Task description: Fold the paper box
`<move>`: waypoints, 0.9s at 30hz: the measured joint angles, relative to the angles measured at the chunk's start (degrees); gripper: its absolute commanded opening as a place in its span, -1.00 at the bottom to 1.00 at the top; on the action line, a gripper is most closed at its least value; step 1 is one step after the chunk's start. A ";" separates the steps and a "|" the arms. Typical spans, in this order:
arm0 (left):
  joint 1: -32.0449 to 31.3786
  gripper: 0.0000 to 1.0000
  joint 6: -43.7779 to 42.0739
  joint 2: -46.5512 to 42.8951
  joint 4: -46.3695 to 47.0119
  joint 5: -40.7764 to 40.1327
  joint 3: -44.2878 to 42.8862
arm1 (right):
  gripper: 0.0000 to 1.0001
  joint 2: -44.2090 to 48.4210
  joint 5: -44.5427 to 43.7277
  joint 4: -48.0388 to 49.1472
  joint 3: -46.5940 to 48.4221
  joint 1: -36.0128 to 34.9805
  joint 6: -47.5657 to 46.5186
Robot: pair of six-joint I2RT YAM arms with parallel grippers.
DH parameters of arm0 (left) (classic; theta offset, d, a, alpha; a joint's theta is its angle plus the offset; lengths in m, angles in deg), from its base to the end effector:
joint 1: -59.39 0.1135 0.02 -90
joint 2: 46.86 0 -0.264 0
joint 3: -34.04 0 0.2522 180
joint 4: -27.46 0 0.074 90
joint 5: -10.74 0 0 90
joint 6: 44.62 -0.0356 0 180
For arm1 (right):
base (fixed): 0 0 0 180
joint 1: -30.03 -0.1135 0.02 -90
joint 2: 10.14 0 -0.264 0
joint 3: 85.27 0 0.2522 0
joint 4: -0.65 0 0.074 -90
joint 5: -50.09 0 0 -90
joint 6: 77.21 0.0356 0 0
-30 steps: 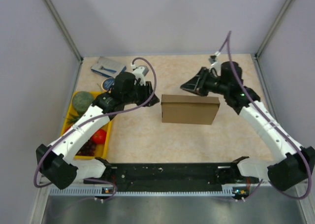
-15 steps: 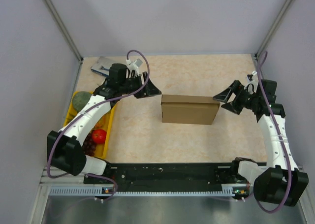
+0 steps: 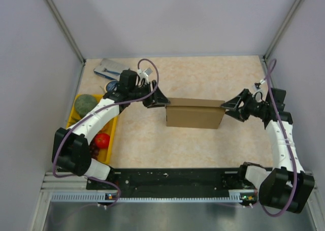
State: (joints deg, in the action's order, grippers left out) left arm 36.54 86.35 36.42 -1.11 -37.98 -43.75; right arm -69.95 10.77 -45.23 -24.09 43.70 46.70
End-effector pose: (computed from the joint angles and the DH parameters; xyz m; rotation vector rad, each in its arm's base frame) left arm 0.2891 -0.1473 0.2951 0.0922 2.3442 -1.3813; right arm 0.2088 -0.0224 0.2800 0.4969 2.2300 1.2097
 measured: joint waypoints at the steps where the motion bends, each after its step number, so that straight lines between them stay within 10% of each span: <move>1: -0.11 0.08 0.11 0.00 0.11 0.00 0.37 | 0.12 0.00 0.04 0.07 -0.22 0.00 0.15; 27: 0.11 -0.53 0.26 -0.20 3.28 -0.79 3.30 | -0.33 -1.38 0.61 6.62 -2.75 0.48 0.42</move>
State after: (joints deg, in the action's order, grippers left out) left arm 36.65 86.61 36.22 2.17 -38.77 -40.45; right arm -71.33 11.38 -38.61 -26.84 44.19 47.11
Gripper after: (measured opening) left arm 0.303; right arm 0.381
